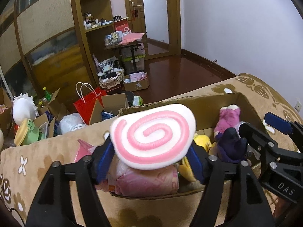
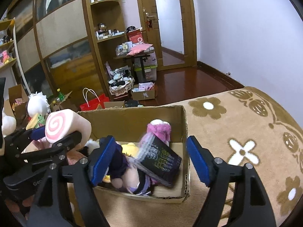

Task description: Organize soft objects

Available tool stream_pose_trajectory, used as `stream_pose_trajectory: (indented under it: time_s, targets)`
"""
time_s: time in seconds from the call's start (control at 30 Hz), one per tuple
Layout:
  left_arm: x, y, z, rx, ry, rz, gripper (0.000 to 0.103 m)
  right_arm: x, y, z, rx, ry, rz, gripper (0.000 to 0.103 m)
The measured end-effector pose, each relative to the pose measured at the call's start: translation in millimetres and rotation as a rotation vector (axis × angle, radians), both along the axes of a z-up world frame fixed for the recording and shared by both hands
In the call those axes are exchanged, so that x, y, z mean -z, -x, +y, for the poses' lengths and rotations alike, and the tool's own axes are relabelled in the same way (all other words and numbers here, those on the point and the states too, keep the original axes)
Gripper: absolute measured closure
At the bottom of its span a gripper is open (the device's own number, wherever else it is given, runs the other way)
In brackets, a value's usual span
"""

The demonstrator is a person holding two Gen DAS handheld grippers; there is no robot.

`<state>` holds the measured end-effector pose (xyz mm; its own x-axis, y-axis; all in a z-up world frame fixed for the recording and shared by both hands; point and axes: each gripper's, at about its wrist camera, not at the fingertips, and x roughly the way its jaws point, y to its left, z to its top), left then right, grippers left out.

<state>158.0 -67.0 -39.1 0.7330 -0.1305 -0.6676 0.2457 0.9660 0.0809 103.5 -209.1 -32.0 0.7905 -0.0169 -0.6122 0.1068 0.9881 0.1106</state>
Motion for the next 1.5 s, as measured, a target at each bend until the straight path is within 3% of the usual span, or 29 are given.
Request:
stream_pose_trajectory:
  time_s: [0.07, 0.27, 0.47, 0.53, 0.6, 0.73, 0.83, 1.2, 1.5]
  targets:
    - [-2.1, 2.9, 1.8, -0.009, -0.013, -0.034, 0.016, 0.7, -0.1, 1.1, -0.002, 0.002, 0.002, 0.021]
    - [-3.9, 1.1, 4.5, -0.023, -0.004, -0.042, 0.009, 1.2, 0.5, 4.0, 0.005, 0.015, 0.000, 0.014]
    - [-4.1, -1.6, 5.8, -0.028, -0.010, -0.043, 0.009, 0.7, 0.1, 3.8, 0.005, 0.025, 0.006, 0.011]
    - [-4.9, -0.2, 7.2, -0.031, -0.018, -0.045, 0.009, -1.6, 1.1, 5.3, 0.009, 0.036, 0.001, 0.002]
    - [-6.9, 2.5, 10.2, -0.032, -0.019, -0.039, 0.008, -6.7, 4.9, 6.1, 0.014, 0.048, -0.013, 0.000]
    - [-18.0, 10.7, 18.7, -0.012, -0.009, -0.026, 0.007, -20.5, 11.2, 6.2, 0.014, 0.035, -0.026, 0.000]
    - [-29.9, 20.5, 25.4, -0.022, -0.014, -0.056, 0.003, -36.4, 18.6, 6.9, 0.017, 0.046, -0.053, 0.000]
    - [-79.9, 67.8, 37.2, -0.007, -0.048, -0.164, 0.003, -96.1, 54.3, 12.2, 0.027, 0.086, -0.133, 0.000]
    - [-97.8, 99.2, 42.9, -0.011, -0.047, -0.214, 0.003, -121.0, 86.9, 21.0, 0.021, 0.137, -0.152, 0.000]
